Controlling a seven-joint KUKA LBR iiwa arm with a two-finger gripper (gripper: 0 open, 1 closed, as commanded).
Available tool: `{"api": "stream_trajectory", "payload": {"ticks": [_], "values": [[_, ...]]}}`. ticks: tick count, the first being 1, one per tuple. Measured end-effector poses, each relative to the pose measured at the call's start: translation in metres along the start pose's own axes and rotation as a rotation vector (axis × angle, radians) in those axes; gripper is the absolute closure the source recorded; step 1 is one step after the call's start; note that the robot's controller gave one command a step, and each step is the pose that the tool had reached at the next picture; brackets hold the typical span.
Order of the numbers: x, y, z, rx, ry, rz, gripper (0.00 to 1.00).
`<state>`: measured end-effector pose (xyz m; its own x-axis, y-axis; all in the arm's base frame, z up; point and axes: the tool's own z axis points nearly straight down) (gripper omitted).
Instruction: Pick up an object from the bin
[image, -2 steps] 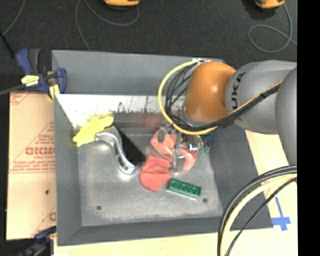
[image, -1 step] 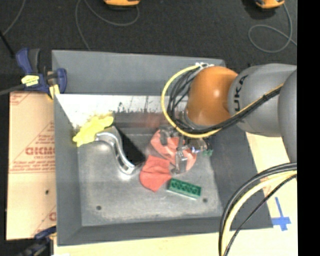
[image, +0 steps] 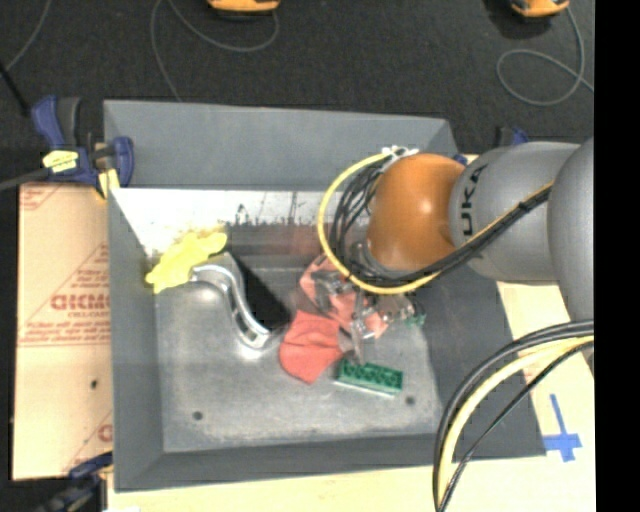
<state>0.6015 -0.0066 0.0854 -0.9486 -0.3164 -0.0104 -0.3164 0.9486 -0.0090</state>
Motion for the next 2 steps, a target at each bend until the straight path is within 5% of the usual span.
{"api": "stream_trajectory", "payload": {"ticks": [1,2], "values": [[-0.006,0.02,0.012,0.001,-0.011,-0.114,0.0],[-0.022,0.047,0.013,0.002,-0.008,-0.295,1.0]]}}
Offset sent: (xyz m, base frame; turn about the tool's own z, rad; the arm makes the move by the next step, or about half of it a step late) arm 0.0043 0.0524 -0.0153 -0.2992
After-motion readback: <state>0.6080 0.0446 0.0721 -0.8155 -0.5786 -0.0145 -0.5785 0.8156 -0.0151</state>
